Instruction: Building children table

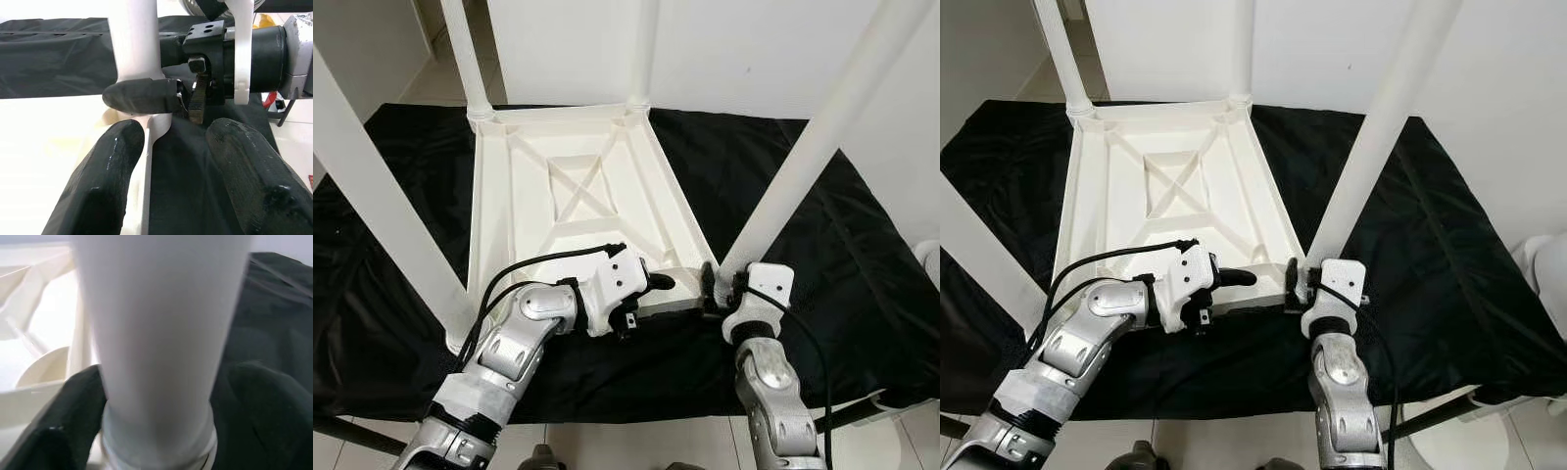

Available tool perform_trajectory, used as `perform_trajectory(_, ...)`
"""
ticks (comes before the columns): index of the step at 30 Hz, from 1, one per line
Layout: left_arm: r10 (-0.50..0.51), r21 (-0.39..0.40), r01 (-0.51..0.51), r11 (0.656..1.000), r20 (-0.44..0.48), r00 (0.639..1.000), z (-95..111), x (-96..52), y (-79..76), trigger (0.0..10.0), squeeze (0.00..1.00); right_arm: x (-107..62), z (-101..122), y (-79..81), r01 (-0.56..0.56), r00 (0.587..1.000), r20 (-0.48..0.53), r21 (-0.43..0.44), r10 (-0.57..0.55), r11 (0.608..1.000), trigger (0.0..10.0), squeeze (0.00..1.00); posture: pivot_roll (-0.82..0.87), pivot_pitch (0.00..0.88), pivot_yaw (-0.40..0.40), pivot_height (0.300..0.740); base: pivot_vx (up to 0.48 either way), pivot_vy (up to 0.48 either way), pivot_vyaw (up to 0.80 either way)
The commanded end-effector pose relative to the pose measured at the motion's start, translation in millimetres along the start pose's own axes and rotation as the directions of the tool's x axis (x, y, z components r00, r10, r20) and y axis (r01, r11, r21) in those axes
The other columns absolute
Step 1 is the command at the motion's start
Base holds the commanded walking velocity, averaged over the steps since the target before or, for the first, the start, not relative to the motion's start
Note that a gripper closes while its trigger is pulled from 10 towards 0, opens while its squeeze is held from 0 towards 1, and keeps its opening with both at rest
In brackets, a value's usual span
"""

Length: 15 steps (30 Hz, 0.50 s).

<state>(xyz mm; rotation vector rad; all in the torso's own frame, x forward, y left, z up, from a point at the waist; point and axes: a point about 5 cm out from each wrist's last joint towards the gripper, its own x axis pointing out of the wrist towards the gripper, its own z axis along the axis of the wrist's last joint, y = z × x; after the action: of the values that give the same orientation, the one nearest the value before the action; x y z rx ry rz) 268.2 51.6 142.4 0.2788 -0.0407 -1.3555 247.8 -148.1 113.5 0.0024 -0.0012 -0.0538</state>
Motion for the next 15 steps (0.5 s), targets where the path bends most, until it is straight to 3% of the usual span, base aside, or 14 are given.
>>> perform_trajectory(1,0.042,-0.004,-0.042,0.999,-0.01,0.999,-2,-0.8,-1.2,10.0,0.0,-2.9,0,-2.2,-0.053,0.999,0.007,0.008,0.053,0.999,10.0,0.0,0.0,0.0,-0.038,0.74,0.0,0.0,0.0)
perform_trajectory(5,0.041,-0.005,-0.041,0.999,-0.01,0.999,-2,-0.8,-1.8,10.0,0.0,-4.1,0,-3.7,-0.104,0.995,0.012,-0.008,0.104,0.995,10.0,0.0,0.01,0.0,-0.038,0.74,0.0,0.0,0.0)
perform_trajectory(7,0.039,-0.008,-0.039,0.999,-0.01,0.999,-2,-1.5,-2.2,10.0,0.0,-3.0,2,-21.3,-0.215,0.976,0.019,-0.075,0.216,0.974,10.0,0.0,0.01,0.0,-0.038,0.74,0.0,0.0,0.0)
perform_trajectory(10,0.036,-0.009,-0.036,0.999,-0.01,0.999,-2,-2.1,-2.8,10.0,0.0,0.5,3,-35.4,-0.28,0.959,0.013,-0.109,0.283,0.954,10.0,0.0,0.01,0.0,-0.04,0.74,0.0,0.0,0.0)
perform_trajectory(15,0.033,-0.01,-0.033,0.999,-0.01,0.999,-2,-2.4,-3.5,10.0,0.0,3.2,4,-39.9,-0.327,0.943,0.012,-0.134,0.331,0.936,10.0,0.0,0.01,0.0,-0.041,0.74,0.0,0.0,0.0)
